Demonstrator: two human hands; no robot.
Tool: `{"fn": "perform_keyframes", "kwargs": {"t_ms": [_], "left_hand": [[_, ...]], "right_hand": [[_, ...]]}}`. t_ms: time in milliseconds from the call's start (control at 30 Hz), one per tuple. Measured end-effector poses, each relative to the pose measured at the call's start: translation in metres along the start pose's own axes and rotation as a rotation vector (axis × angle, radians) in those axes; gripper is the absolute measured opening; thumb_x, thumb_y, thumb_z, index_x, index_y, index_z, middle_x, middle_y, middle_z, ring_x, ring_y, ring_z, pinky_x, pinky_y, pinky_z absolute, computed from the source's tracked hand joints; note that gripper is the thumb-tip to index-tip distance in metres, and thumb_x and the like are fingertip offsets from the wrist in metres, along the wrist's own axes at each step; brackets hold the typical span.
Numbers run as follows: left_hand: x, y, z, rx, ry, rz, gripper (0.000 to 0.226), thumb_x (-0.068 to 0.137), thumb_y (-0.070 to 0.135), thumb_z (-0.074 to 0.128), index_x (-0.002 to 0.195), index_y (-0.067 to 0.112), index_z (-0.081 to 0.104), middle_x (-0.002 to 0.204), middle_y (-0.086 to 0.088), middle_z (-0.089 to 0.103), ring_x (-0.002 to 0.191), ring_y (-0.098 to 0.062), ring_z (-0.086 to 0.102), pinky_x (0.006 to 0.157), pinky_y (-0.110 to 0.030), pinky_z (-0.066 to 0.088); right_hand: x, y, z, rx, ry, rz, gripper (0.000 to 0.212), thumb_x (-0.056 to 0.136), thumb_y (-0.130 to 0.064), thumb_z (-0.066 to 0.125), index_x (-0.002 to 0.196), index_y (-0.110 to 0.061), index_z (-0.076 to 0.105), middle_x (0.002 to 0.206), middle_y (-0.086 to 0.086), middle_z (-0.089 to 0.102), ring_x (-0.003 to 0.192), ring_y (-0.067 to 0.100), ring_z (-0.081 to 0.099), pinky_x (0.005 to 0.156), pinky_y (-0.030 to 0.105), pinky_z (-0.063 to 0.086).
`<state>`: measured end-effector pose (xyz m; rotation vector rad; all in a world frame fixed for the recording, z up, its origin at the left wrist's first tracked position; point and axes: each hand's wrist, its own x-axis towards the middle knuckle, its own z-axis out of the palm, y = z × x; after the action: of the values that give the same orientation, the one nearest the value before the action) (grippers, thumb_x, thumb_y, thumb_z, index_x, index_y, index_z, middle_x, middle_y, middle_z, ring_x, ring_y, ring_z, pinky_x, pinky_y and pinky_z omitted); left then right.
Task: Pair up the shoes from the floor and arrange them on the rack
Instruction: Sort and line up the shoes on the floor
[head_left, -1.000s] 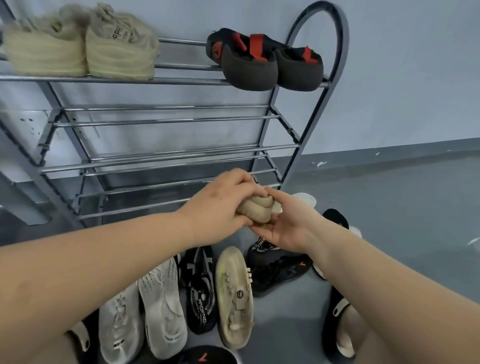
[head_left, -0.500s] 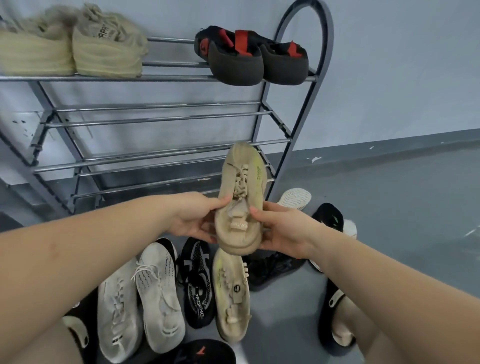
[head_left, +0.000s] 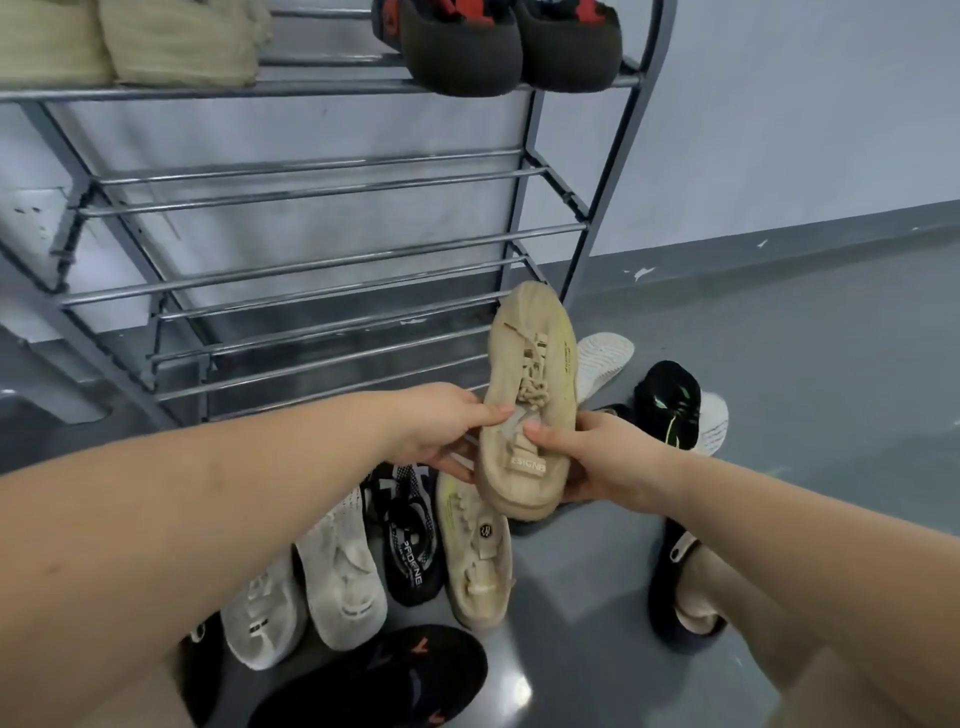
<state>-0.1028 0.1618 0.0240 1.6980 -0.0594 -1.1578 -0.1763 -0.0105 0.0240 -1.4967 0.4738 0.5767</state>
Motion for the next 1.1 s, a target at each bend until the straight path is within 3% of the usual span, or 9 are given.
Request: {"fn": "perform_keyframes", "kwargs": {"t_ms": [133, 200, 300, 400, 500, 667, 800, 933, 1100], "left_hand": [[0.022, -0.014, 0.013, -0.111, -0.027, -0.016, 0.022, 0.093, 0.033, 0.053, 0.099, 0.014, 0.061, 0.104, -0.009, 0.067, 0.093, -0.022, 0.064, 0.085, -0.04, 0.054], [0.033, -0.026, 0.02, -0.183, -0.025, -0.034, 0.024, 0.092, 0.036, 0.055, 0.101, 0.014, 0.061, 0.1, -0.007, 0.069, 0.089, -0.019, 0.066, 0.078, -0.036, 0.056], [0.044, -0.049, 0.024, -0.307, 0.029, -0.071, 0.032, 0.09, 0.04, 0.056, 0.106, 0.013, 0.063, 0.097, -0.006, 0.071, 0.087, -0.018, 0.067, 0.074, -0.032, 0.056], [0.055, -0.079, 0.026, -0.458, 0.082, -0.148, 0.036, 0.092, 0.038, 0.054, 0.116, 0.011, 0.061, 0.099, -0.006, 0.07, 0.089, -0.02, 0.065, 0.072, -0.032, 0.055], [0.064, -0.11, 0.026, -0.541, 0.119, -0.228, 0.037, 0.093, 0.037, 0.053, 0.119, 0.012, 0.06, 0.106, -0.008, 0.069, 0.091, -0.021, 0.066, 0.067, -0.031, 0.055], [0.076, -0.165, 0.014, -0.419, 0.21, -0.404, 0.05, 0.095, 0.046, 0.045, 0.124, 0.006, 0.053, 0.105, -0.008, 0.064, 0.093, -0.021, 0.062, 0.071, -0.031, 0.052], [0.084, -0.202, 0.026, -0.145, 0.07, -0.66, 0.062, 0.096, 0.049, 0.04, 0.137, 0.003, 0.04, 0.126, -0.015, 0.056, 0.112, -0.029, 0.057, 0.088, -0.037, 0.049], [0.102, -0.209, 0.043, -0.124, 0.085, -0.601, 0.07, 0.09, 0.052, 0.05, 0.143, 0.01, 0.034, 0.136, -0.013, 0.049, 0.119, -0.028, 0.051, 0.101, -0.04, 0.044], [0.118, -0.206, 0.06, -0.334, 0.213, -0.614, 0.067, 0.09, 0.047, 0.053, 0.143, 0.011, 0.034, 0.142, -0.011, 0.043, 0.126, -0.03, 0.043, 0.1, -0.04, 0.04]], "right_hand": [[0.007, 0.002, -0.017, -0.127, 0.025, 0.052, 0.037, 0.083, -0.029, 0.069, 0.116, -0.014, 0.059, 0.109, 0.007, 0.071, 0.097, 0.023, 0.069, 0.075, 0.038, 0.058], [0.016, 0.003, -0.025, -0.186, 0.03, 0.108, 0.042, 0.081, -0.029, 0.071, 0.118, -0.013, 0.059, 0.113, 0.009, 0.069, 0.101, 0.025, 0.067, 0.082, 0.042, 0.056], [0.036, 0.011, -0.024, -0.234, 0.05, 0.179, 0.036, 0.084, -0.03, 0.069, 0.114, -0.013, 0.06, 0.111, 0.009, 0.068, 0.098, 0.023, 0.066, 0.075, 0.037, 0.057], [0.058, 0.032, -0.013, -0.221, 0.035, 0.248, 0.028, 0.087, -0.032, 0.066, 0.104, -0.011, 0.061, 0.096, 0.005, 0.067, 0.081, 0.016, 0.064, 0.061, 0.026, 0.053], [0.077, 0.063, -0.005, -0.199, 0.026, 0.282, 0.022, 0.085, -0.033, 0.067, 0.093, -0.013, 0.061, 0.085, 0.003, 0.066, 0.076, 0.015, 0.062, 0.067, 0.029, 0.053], [0.088, 0.119, -0.019, -0.169, 0.179, 0.301, 0.046, 0.08, -0.034, 0.072, 0.118, -0.014, 0.054, 0.103, 0.008, 0.067, 0.092, 0.024, 0.066, 0.083, 0.041, 0.056], [0.093, 0.141, -0.041, -0.182, 0.273, 0.359, 0.059, 0.075, -0.029, 0.078, 0.126, -0.016, 0.052, 0.112, 0.011, 0.066, 0.101, 0.027, 0.065, 0.087, 0.044, 0.055], [0.101, 0.153, -0.047, -0.239, 0.279, 0.412, 0.065, 0.073, -0.033, 0.08, 0.129, -0.016, 0.051, 0.118, 0.01, 0.063, 0.106, 0.027, 0.062, 0.094, 0.045, 0.051], [0.11, 0.165, -0.043, -0.28, 0.267, 0.445, 0.062, 0.077, -0.031, 0.077, 0.127, -0.01, 0.049, 0.118, 0.01, 0.061, 0.107, 0.025, 0.06, 0.089, 0.038, 0.051]]}}
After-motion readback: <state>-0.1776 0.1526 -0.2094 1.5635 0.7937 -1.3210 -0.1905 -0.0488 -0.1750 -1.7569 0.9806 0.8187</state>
